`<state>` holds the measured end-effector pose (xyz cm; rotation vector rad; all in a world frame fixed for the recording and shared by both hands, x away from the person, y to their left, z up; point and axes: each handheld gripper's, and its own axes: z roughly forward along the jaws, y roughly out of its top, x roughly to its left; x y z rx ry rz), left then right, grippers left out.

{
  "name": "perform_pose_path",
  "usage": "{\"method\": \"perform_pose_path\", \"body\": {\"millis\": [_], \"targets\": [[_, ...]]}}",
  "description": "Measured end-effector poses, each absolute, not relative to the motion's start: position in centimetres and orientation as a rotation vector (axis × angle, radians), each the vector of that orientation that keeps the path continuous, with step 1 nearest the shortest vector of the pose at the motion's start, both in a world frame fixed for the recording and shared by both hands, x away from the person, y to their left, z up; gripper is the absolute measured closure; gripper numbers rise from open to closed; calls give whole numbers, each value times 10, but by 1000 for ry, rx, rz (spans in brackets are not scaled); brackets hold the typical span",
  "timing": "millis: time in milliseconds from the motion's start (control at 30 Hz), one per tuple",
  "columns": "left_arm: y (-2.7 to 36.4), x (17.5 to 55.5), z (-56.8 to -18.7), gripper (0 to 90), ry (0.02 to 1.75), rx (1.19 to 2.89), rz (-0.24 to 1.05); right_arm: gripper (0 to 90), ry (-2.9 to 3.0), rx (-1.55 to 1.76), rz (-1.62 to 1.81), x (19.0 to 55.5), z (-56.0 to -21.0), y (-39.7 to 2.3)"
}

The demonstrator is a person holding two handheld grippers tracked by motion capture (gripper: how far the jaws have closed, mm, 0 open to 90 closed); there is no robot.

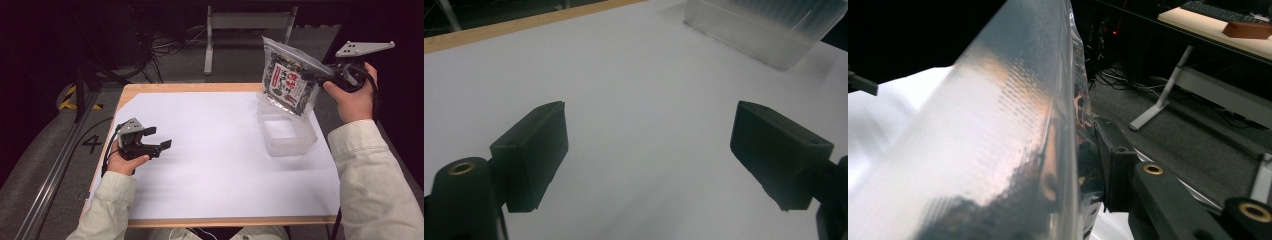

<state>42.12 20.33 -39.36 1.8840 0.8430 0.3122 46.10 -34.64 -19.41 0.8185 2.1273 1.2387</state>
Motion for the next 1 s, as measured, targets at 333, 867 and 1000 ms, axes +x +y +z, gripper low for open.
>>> {"method": "perform_pose_path", "body": {"millis": [333, 867, 1000], "targets": [[204, 422, -394, 161, 850, 1884, 308, 761, 2116, 838, 1204, 461, -198, -351], [204, 423, -395, 161, 857, 1882, 291, 760, 2093, 837, 1197, 456, -210, -358], [204, 423, -395, 161, 856, 1886, 289, 760, 2096, 831, 1186, 456, -211, -357]]}}
